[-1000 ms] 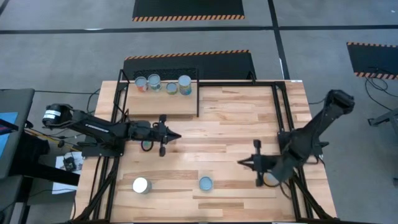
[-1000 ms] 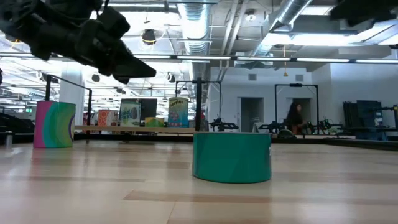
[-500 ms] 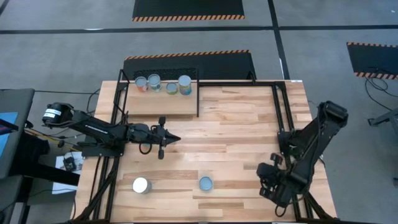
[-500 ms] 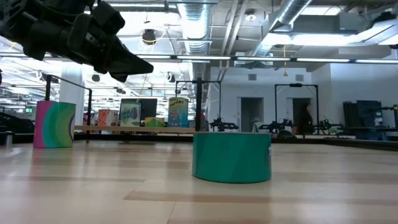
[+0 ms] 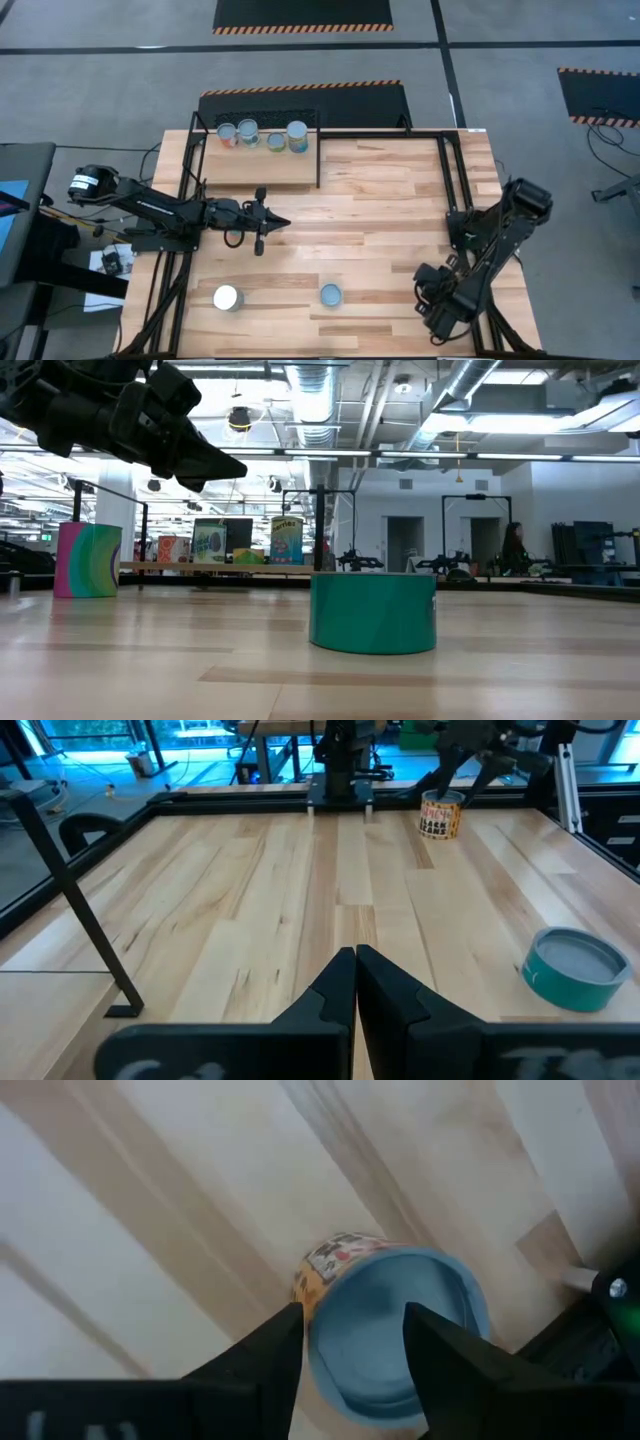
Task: Pick and place cans onto a shelf
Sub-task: Put the canned spicy black beans on the shelf
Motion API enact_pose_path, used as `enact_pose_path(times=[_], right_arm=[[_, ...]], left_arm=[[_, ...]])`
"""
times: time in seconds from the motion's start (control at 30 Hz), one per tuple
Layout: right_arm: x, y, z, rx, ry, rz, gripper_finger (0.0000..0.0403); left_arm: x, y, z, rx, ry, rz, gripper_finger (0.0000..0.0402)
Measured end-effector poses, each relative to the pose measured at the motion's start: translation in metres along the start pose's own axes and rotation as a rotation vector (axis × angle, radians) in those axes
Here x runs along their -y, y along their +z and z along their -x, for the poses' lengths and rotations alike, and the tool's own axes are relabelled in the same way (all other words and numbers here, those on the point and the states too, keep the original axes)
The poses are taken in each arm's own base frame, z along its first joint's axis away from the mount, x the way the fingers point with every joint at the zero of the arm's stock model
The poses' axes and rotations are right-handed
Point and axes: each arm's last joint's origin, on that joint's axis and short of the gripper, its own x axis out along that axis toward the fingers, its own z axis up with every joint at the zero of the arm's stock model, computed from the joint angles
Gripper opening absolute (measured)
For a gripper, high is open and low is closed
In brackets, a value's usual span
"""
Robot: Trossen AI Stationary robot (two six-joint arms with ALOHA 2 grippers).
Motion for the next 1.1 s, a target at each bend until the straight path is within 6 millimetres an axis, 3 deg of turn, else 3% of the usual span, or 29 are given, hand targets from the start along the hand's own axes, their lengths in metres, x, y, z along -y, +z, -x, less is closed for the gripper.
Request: enact_pose_path(times=[0.2,0.47,0.57,0.73,0.97,1.1], right_arm=[[-0.004,0.010,-0.007,-0.010,-0.022,0.036,0.0152],[-0.010,0.036,-0.010,-0.012,0.038,0.194,0.0018],[-0.013,0.052,-0.006,0.026,0.060,0.257,0.0014],[-0.017,0.096,0.009,0.149,0.087,0.393,0.0025],[-0.020,0.187,0.026,0.449,0.210,0.577,0.0014],[-0.011,0.227,0.026,0.590,0.246,0.621,0.0020]], left_arm=[[0.000,0.000,0.000,0.000,0.000,0.002,0.0002],[0.000,0.000,0.000,0.000,0.008,0.003,0.0002],[0.000,0.000,0.000,0.000,0.007,0.003,0.0002],[0.000,0.000,0.000,0.000,0.008,0.003,0.0002],[0.000,0.000,0.000,0.000,0.008,0.003,0.0002],[0.000,0.000,0.000,0.000,0.008,0.005,0.0002]])
